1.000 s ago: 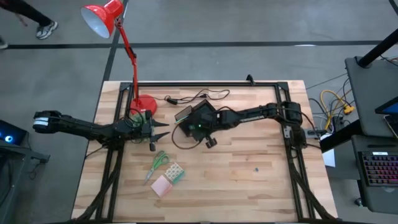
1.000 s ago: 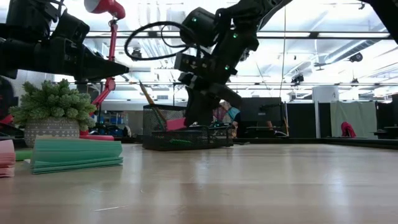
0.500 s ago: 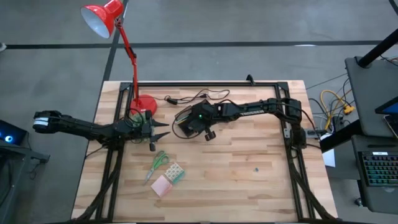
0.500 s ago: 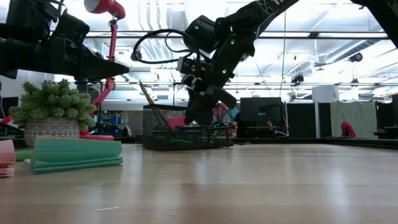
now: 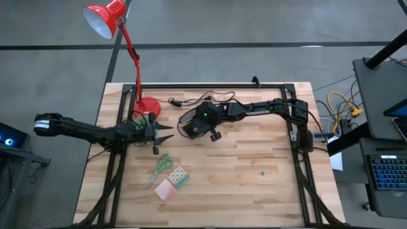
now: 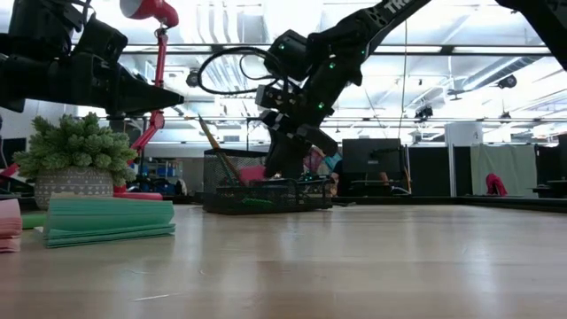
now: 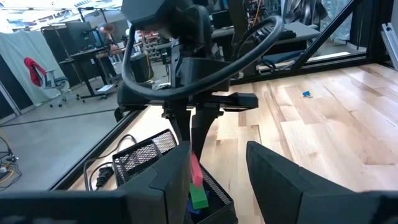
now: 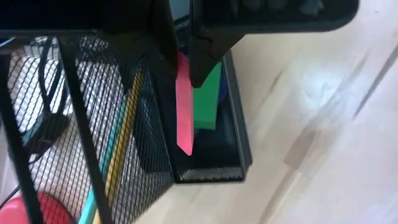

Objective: Pick and place office supplies into organizer
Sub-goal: Put the pink eraser into the black desk organizer

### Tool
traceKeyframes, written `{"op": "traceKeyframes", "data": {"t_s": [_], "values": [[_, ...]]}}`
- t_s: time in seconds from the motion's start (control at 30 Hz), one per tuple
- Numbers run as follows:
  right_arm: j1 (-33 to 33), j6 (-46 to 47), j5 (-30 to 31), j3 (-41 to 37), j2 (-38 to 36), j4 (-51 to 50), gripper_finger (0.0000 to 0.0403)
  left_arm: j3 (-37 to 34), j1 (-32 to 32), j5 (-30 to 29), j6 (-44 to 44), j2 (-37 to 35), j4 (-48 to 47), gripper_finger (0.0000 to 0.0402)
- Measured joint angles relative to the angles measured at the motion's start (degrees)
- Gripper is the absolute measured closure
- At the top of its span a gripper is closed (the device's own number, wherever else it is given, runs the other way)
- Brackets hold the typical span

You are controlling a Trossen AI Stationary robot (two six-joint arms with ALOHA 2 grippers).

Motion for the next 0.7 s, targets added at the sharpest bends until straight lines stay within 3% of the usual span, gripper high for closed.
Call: {"op": "traceKeyframes", "data": {"t_s": [0.3, 0.7], "values": [[0.02, 0.01, -0.74, -0.21, 0.04, 0.01, 0.0387, 0.0, 0.0, 0.0, 0.0, 0.0, 0.0, 0.0259], [0.0, 0.01, -0.51, -0.21, 0.06, 0.34, 0.0321, 0.0, 0.0, 0.0, -0.01, -0.02, 0.01, 0.0259]]}}
